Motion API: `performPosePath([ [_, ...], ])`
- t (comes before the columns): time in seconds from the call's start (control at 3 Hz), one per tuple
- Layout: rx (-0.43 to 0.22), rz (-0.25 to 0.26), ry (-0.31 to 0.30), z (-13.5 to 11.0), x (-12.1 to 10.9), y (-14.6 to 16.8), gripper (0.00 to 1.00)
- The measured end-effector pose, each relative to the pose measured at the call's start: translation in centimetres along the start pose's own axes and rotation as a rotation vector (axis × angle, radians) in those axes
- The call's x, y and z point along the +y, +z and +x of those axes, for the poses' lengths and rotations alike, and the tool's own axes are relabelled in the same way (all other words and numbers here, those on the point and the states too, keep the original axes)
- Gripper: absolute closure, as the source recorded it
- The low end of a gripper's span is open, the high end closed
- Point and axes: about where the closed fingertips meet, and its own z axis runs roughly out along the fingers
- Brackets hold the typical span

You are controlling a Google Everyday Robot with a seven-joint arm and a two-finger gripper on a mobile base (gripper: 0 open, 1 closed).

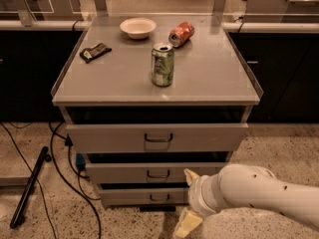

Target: Open middle drawer

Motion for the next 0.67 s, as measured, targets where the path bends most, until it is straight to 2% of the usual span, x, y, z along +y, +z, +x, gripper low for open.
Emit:
performPosePath([
  [0.33, 0.000, 0.000, 0.000, 0.0, 0.0, 0.0, 0.00],
  [0.67, -0.009, 0.029, -0.018, -0.2, 0.4, 1.6, 0.00],
])
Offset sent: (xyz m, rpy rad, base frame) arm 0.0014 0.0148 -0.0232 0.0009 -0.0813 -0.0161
